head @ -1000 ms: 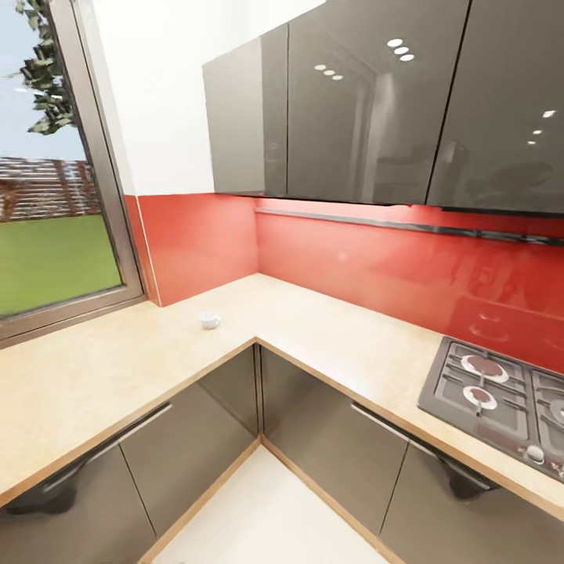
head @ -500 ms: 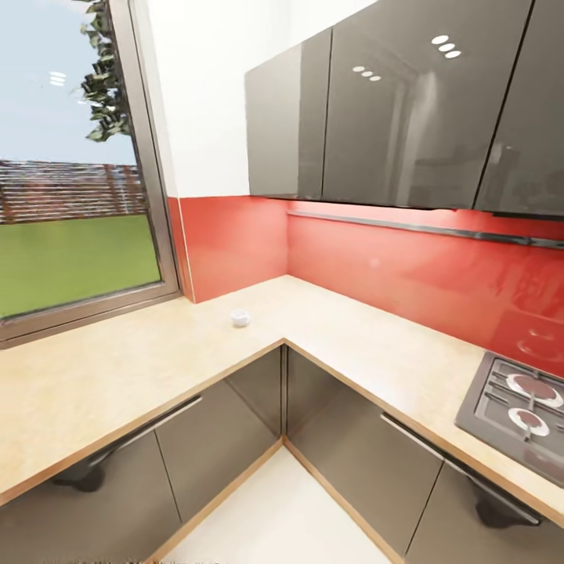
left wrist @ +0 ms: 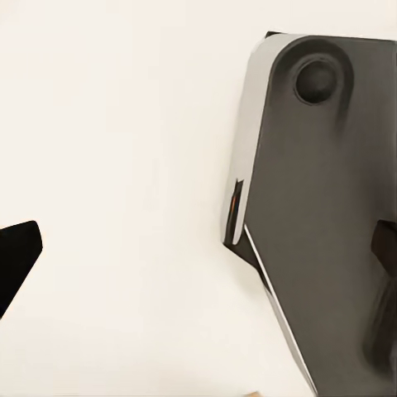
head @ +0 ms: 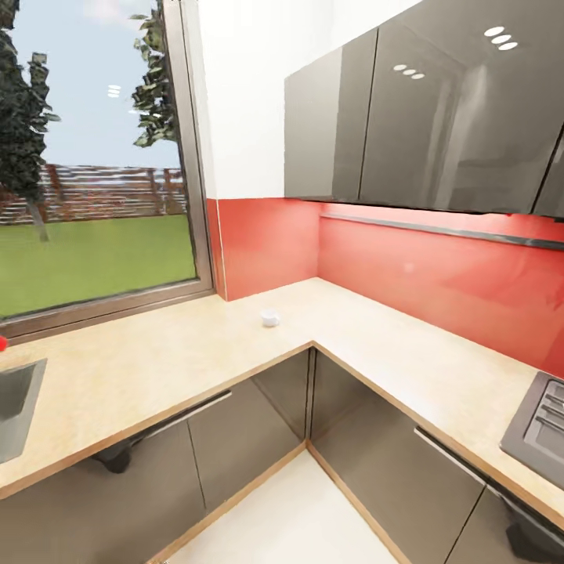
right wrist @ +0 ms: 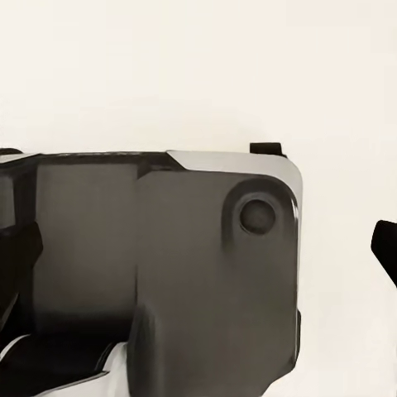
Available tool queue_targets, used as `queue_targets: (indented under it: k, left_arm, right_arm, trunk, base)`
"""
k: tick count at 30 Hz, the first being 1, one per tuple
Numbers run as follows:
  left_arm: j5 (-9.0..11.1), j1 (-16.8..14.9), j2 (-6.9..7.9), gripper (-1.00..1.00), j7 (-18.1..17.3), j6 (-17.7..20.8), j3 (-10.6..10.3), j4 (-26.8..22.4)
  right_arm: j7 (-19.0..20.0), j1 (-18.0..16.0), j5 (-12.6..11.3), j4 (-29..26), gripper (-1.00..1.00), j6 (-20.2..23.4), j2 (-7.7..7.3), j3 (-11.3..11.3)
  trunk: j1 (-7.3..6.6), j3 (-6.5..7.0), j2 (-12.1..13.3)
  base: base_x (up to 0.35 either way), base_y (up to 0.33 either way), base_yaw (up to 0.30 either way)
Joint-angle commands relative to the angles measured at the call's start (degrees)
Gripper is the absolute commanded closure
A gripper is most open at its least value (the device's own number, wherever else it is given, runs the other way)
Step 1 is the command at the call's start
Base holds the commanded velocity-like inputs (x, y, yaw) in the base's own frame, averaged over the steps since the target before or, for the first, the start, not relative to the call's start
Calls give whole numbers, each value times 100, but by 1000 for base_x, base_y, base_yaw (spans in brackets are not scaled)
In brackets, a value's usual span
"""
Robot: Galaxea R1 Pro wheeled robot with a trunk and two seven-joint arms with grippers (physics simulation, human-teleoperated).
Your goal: Set up a coffee station on the kitchen countertop: keep the coffee maker on the countertop, move the bottle of coffee from the kitchen shelf to the counter next to the coffee maker, place a paper coffee filter on top of the coffee maker, put the saucer next to the coffee maker with the coffee cup on the saucer, and place the electric kettle next to the coffee maker.
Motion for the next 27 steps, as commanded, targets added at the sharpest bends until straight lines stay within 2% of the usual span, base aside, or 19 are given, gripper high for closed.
queue_targets:
  k: [1, 7, 19, 27]
  left_arm:
    - [-54, 1, -6, -100, -30, -9, 46, -9]
    - [-56, 1, -11, -100, -30, -7, 45, -9]
    - [-48, 1, -19, -100, -21, 1, 71, -9]
    - [-48, 1, -20, -100, -21, -6, 93, -9]
  right_arm:
    - [14, -1, -59, -8, -100, -15, -4, 45]
    - [16, -2, -56, -8, -100, -15, -4, 45]
    - [16, -3, -58, -8, -100, -21, -4, 45]
    - [16, -4, -60, -8, -100, -23, -4, 45]
  trunk:
    - [3, -9, -10]
    - [3, -8, -10]
    - [3, 42, -10]
    - [3, 91, -10]
  base:
    - [0, 0, 271]
    - [0, -98, 272]
    - [3, -260, 245]
    - [100, -272, 217]
